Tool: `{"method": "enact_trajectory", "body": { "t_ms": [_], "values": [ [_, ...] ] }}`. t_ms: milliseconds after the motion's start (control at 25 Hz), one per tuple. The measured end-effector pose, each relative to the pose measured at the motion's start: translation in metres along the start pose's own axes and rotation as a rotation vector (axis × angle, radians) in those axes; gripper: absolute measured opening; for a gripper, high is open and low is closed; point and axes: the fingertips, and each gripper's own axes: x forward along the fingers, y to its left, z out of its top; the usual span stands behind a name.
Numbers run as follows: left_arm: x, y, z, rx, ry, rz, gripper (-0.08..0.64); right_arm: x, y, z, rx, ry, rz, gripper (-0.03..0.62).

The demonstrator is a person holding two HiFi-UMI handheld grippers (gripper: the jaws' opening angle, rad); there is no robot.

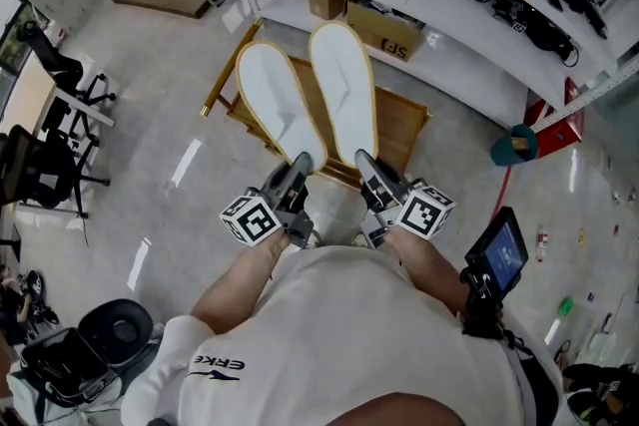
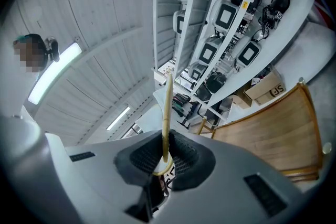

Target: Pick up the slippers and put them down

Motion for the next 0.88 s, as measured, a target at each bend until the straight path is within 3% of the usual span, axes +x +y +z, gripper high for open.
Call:
{"method": "enact_trajectory", "body": {
  "t_ms": [480, 880],
  "values": [
    [-0.001, 0.001, -0.006, -0.006, -0.014, 0.025, 0.032, 0.000, -0.002, -0.001, 0.015, 0.015, 0.025, 0.032],
    [-0.019, 0.002, -0.013, -0.003, -0.117, 0.161, 0.032, 0.006, -0.011, -0.010, 0.070, 0.139, 0.108, 0.032]
  ]
}}
